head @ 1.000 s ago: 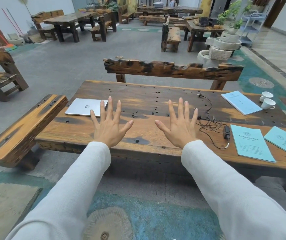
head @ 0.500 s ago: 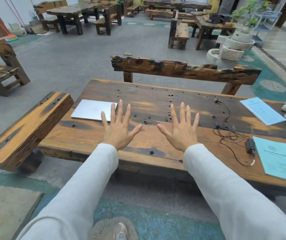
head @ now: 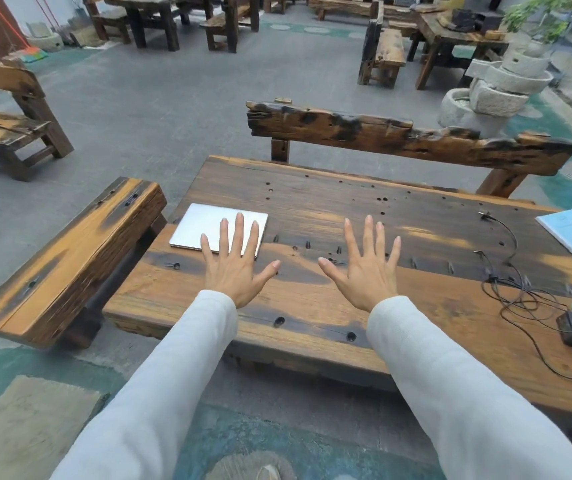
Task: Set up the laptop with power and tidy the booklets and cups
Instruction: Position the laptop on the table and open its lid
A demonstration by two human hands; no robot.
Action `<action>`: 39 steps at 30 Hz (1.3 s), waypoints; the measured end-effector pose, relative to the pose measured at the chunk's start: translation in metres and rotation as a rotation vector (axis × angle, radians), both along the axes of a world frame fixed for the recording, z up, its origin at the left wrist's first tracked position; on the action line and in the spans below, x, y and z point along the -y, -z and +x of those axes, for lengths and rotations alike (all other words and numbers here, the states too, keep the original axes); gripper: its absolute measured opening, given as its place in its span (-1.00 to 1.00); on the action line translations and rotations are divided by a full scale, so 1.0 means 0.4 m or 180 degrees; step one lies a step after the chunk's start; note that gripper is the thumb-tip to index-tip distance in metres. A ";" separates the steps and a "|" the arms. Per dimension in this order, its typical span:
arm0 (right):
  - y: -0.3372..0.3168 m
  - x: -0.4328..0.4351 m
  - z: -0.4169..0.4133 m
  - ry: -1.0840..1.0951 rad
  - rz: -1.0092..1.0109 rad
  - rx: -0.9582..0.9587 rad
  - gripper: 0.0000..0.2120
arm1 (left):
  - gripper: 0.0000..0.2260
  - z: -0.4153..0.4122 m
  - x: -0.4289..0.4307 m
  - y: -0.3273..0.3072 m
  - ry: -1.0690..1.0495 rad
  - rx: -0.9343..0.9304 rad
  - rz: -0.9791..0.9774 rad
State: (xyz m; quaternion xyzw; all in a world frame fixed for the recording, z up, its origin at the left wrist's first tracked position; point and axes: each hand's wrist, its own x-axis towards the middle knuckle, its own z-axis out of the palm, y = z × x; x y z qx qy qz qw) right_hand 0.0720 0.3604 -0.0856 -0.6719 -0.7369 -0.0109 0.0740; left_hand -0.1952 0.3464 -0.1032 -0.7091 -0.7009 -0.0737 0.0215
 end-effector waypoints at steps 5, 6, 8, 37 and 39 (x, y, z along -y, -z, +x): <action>0.026 -0.067 -0.060 -0.0166 -0.0133 -0.0049 -0.13 | -0.19 -0.089 -0.059 0.020 -0.0046 -0.0079 -0.0116; 0.035 -0.080 -0.071 -0.0176 -0.0163 -0.0085 -0.14 | -0.18 -0.106 -0.074 0.024 -0.0044 -0.0111 -0.0136; 0.055 -0.108 -0.093 -0.0215 -0.0228 -0.0156 -0.15 | -0.18 -0.138 -0.109 0.028 -0.0042 -0.0159 -0.0167; 0.228 -0.692 -0.348 -0.0769 -0.0971 -0.0208 -0.11 | -0.23 -0.396 -0.520 0.181 -0.1192 0.0073 -0.0820; 0.239 -0.714 -0.375 -0.0708 -0.1009 -0.0196 -0.11 | -0.23 -0.424 -0.545 0.185 -0.1133 0.0090 -0.0848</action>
